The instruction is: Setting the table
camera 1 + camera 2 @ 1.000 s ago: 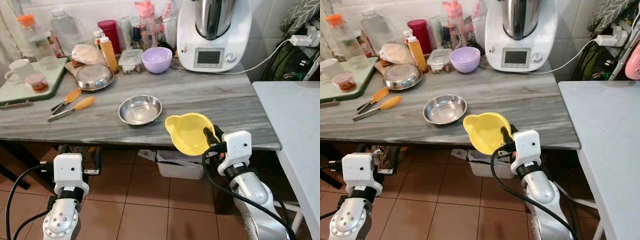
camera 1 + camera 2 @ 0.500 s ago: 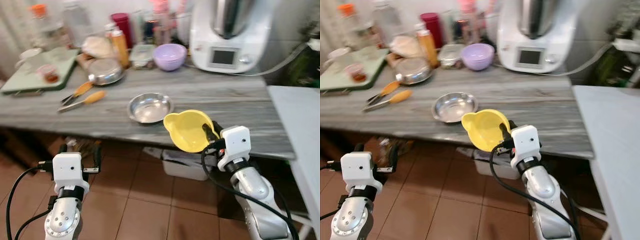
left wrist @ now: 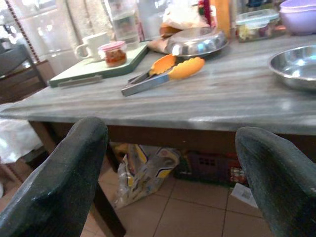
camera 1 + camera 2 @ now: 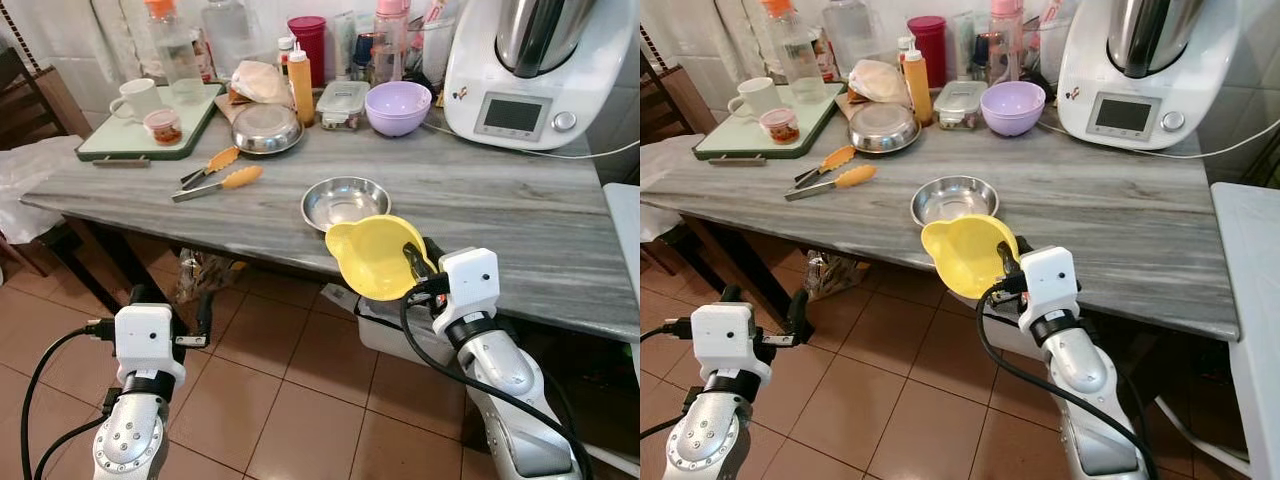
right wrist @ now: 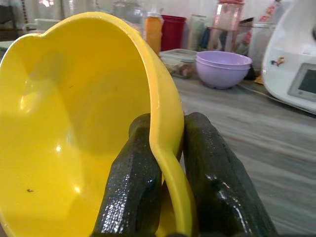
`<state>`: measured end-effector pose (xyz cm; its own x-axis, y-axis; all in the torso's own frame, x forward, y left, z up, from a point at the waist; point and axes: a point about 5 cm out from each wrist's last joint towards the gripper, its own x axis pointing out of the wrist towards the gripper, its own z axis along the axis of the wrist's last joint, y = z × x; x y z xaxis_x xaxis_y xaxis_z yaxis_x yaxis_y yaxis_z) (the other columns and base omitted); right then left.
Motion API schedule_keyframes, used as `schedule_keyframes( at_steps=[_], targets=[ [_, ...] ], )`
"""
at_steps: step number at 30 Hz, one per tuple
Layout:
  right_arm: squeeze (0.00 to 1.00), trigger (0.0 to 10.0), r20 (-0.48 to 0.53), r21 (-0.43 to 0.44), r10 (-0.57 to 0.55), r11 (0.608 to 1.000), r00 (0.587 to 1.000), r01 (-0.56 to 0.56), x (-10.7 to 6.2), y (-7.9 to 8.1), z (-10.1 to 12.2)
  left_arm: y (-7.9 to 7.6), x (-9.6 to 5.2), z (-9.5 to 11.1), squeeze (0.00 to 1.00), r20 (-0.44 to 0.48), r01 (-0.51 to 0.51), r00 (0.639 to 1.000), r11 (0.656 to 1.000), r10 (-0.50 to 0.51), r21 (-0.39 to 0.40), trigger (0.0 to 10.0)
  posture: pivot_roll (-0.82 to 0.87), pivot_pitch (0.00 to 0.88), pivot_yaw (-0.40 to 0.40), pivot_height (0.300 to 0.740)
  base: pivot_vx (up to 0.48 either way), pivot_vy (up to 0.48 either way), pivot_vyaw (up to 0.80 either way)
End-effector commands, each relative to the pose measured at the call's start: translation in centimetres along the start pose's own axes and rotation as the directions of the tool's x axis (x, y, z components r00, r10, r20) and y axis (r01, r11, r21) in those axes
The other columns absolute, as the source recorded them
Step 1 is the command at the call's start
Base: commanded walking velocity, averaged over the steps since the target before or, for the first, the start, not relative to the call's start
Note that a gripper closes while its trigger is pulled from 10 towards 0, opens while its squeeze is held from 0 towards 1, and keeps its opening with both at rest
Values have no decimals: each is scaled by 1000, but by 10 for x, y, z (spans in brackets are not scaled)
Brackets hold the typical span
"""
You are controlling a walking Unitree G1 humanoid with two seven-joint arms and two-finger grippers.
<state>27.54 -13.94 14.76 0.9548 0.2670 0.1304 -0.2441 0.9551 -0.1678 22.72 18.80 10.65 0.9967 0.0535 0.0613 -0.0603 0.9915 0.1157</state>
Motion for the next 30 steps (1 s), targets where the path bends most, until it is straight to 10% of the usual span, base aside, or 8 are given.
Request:
schedule_keyframes(
  at_steps=[1, 30],
  targets=[
    [0, 10000, 19, 7, -10, 1000, 1000, 10, 2, -1, 4, 0, 2, 5, 0, 23, 17, 1000, 1000, -18, 5, 10000, -155, 67, 98, 740, 412, 0, 0],
    [0, 10000, 88, -12, 39, 999, 995, -38, 12, 5, 22, -6, -3, 8, 0, 32, 95, 995, 995, -96, 23, 10000, -156, 73, 99, 740, 370, 0, 0]
  ],
)
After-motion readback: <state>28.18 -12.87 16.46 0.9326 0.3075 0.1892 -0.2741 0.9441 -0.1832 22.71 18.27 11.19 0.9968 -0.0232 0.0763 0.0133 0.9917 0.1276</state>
